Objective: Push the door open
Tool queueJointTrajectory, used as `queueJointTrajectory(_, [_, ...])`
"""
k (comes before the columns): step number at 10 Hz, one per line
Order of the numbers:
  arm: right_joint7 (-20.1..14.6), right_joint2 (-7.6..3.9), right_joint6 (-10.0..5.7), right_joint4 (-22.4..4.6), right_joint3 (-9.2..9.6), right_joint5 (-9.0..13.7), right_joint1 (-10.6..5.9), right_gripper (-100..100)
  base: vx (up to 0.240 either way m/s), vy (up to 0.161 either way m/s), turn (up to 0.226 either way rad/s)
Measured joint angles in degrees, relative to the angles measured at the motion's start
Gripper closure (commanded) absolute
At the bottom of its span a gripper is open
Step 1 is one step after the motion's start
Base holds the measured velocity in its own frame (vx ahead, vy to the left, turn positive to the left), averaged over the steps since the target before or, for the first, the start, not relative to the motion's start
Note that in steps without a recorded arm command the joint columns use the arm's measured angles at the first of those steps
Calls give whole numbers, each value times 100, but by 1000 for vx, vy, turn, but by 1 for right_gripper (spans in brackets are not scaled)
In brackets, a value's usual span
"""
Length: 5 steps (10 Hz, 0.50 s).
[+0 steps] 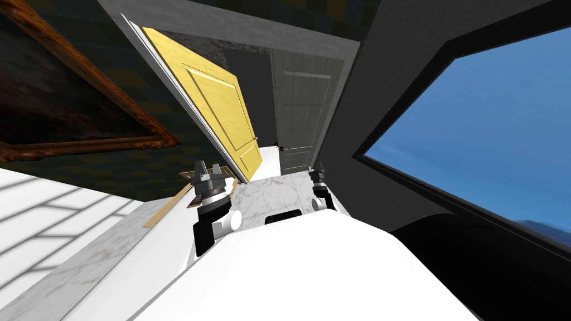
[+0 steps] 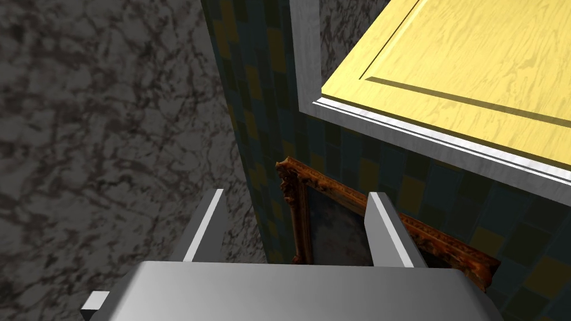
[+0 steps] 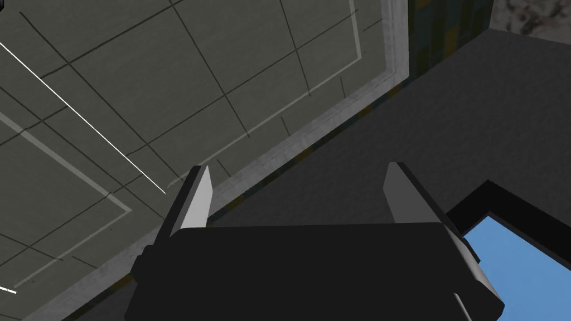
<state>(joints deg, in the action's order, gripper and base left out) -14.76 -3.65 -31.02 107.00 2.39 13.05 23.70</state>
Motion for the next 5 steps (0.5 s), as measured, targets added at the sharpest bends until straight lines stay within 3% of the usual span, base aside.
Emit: queueJointTrajectory(5, [-421, -40, -179, -557, 31, 295, -228, -100, 98, -20, 117])
